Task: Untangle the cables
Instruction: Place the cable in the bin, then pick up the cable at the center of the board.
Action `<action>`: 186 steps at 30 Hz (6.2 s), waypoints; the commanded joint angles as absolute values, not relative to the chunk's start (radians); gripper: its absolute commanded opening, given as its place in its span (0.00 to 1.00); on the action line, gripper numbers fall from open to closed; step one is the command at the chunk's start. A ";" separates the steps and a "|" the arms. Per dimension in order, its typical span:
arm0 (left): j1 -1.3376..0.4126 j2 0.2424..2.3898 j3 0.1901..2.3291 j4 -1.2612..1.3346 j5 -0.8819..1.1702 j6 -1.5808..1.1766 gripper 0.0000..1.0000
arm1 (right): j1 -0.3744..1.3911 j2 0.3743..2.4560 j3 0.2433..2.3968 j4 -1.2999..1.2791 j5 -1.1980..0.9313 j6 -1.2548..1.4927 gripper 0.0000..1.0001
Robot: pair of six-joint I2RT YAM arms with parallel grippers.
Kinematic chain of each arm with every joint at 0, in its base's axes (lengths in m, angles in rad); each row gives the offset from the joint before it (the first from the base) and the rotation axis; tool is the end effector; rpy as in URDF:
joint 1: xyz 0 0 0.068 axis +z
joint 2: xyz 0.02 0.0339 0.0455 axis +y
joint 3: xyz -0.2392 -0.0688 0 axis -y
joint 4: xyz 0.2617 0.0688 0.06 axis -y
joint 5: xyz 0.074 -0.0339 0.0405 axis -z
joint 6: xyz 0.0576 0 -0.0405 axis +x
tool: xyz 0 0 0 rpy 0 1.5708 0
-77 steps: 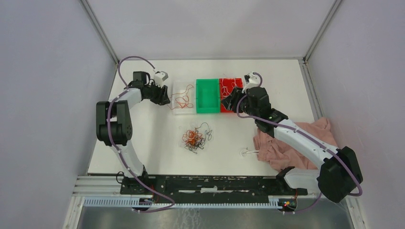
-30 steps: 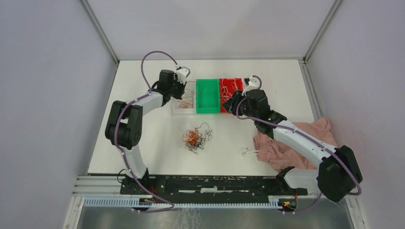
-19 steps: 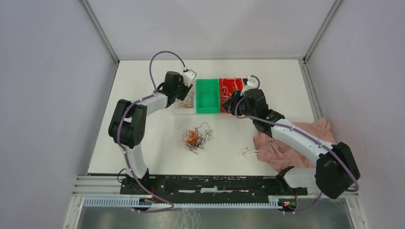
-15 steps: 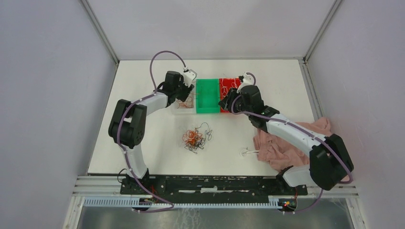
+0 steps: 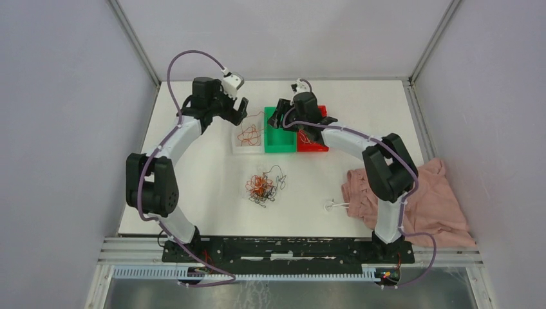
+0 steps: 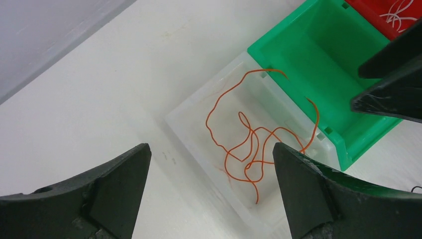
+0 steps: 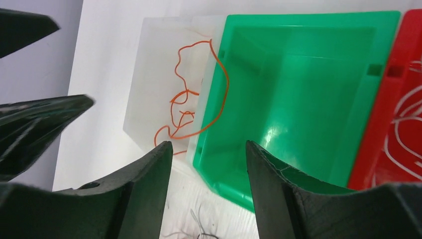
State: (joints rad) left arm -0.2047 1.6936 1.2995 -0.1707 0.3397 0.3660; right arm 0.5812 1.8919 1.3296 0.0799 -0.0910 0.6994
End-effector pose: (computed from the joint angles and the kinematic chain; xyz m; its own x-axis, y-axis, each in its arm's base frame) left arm 0.4096 -0.1046 0.2371 -0.3221 0.4115 -0.8526 0.6238 0.7697 0.1358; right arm 0.3860 0.2598 0.1908 -0.6920 0.3125 -0.6508 -0.2203 0.7671 0.6026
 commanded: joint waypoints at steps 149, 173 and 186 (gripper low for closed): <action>-0.269 1.640 1.045 -0.576 0.588 0.802 0.67 | 0.953 1.508 0.925 -0.061 0.107 0.656 0.35; -0.288 1.644 1.096 -0.645 0.678 0.839 0.03 | 0.952 1.370 0.882 -0.062 0.127 0.683 0.28; -0.292 1.347 1.341 -0.979 0.634 0.725 0.03 | 0.954 1.339 0.959 0.053 0.094 0.589 0.65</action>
